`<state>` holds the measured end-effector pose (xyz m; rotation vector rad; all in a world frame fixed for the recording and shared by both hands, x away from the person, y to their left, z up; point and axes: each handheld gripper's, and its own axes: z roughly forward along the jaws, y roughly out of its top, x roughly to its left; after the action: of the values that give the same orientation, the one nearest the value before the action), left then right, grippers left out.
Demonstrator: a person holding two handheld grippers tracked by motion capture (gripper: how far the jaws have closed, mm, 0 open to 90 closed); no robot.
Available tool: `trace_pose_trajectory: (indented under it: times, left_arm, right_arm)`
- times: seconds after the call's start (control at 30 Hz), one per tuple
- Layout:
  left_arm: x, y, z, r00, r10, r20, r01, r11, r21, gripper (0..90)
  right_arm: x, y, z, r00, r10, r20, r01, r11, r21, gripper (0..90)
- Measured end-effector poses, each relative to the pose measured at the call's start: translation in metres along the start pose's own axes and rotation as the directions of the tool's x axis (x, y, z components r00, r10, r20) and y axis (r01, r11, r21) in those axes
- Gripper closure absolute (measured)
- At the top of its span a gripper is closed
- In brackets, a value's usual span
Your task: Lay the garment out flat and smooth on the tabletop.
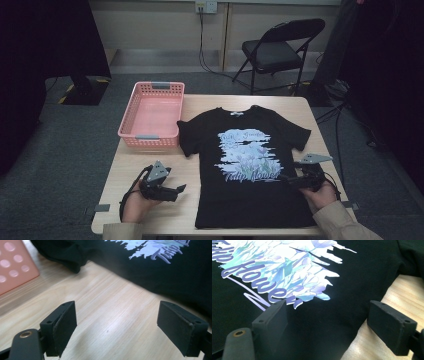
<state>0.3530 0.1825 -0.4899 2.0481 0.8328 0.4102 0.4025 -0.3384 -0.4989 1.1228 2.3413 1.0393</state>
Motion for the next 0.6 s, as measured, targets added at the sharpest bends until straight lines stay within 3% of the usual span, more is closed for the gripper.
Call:
trace_pose_trajectory:
  times: [0.6]
  left_arm:
    - [0.019, -0.019, -0.007, 0.9972, -0.046, -0.059, 0.048, 0.9984, 0.031, 15.8]
  right_arm:
    - [0.000, 0.000, 0.000, 1.0000, -0.001, -0.002, 0.001, 1.000, 0.001, 16.0]
